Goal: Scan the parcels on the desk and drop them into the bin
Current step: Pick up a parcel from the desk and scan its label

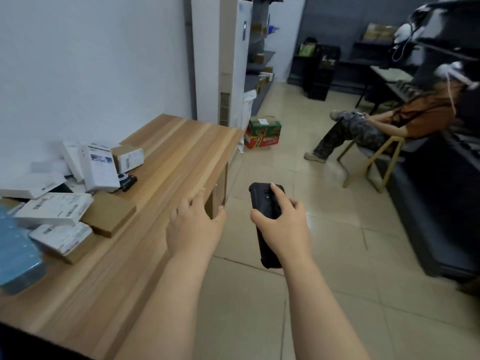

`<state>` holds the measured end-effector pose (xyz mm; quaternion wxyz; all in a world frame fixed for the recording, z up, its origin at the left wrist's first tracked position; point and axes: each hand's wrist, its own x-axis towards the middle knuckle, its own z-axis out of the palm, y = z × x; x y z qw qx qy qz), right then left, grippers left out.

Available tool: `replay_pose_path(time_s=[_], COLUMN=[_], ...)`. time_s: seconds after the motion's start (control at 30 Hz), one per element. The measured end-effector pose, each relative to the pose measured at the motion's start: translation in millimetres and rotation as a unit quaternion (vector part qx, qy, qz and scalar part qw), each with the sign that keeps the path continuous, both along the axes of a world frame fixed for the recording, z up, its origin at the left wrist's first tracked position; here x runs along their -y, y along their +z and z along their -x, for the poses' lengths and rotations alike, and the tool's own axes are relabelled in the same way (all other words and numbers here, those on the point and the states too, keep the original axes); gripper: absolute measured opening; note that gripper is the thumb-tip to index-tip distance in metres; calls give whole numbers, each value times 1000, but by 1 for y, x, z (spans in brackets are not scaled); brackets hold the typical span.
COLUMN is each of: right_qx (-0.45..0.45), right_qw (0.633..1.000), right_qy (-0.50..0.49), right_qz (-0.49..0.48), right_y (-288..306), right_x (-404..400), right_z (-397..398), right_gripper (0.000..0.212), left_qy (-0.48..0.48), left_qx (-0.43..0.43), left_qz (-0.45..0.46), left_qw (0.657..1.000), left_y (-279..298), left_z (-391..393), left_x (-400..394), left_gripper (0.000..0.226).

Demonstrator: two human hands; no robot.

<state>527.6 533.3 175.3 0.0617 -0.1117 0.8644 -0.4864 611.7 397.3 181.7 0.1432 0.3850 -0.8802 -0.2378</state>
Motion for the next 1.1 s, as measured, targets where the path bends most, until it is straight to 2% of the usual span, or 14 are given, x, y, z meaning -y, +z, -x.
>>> replay_pose_path(time_s=[0.27,0.47,0.67,0.87,1.1], right_qx=[17,-8,-23,12,17], right_qw=[1000,1000,1000,998,978], right_qy=[-23,-16,-2,57,208], right_qz=[2,7,13,-5,9], right_y=[-13,1,12,-3,-14], right_x=[5,75,157,236,358], right_z=[105,209,293,351,423], right_gripper=[73,72,70,71,71], left_qy=[-19,-32,-6,51,203], left_qx=[7,-6,-2,21,4], left_qz=[-4,-10,-6,-6,-9], left_qw=[1000,999,1000,998,979], left_y=[-3,2,17,3,-7], left_z=[117,216,295,334,373], left_x=[18,81,160,231,313], left_gripper=[64,65,65,65,59])
